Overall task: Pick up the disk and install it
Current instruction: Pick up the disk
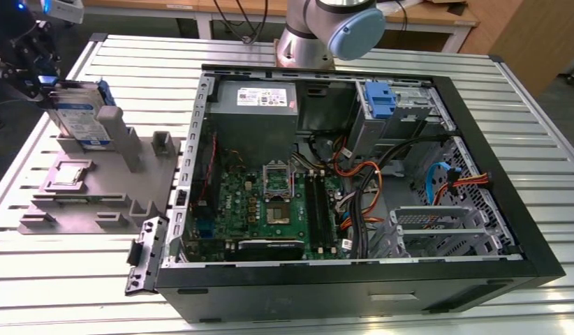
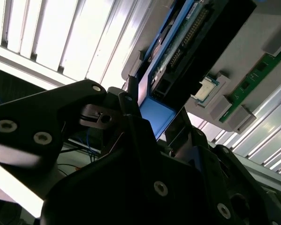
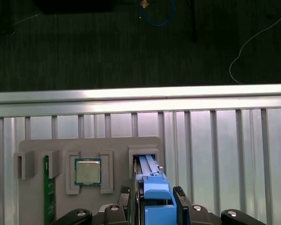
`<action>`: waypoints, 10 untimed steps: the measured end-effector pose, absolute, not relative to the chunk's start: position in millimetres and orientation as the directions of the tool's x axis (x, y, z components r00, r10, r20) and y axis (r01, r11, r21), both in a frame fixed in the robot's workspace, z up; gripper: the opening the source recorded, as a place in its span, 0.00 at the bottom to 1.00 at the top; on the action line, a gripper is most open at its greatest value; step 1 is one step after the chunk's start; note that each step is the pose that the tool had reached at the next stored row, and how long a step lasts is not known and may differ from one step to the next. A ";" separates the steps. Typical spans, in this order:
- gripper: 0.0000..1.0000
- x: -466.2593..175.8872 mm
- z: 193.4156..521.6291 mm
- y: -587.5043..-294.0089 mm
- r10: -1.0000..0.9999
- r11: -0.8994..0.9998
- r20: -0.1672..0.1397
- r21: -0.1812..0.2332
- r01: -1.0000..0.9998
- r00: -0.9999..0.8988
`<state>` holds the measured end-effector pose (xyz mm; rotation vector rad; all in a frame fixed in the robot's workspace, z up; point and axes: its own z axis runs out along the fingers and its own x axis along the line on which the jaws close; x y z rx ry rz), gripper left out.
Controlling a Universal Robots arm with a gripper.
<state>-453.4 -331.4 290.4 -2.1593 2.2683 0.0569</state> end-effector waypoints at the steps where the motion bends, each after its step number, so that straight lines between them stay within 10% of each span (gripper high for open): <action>1: 0.48 -453.3 290.1 -331.4 -0.998 0.049 -0.032 0.020 -0.999 -0.049; 10: 0.48 -453.3 289.3 -331.4 -0.998 0.049 -0.032 0.020 -0.999 -0.049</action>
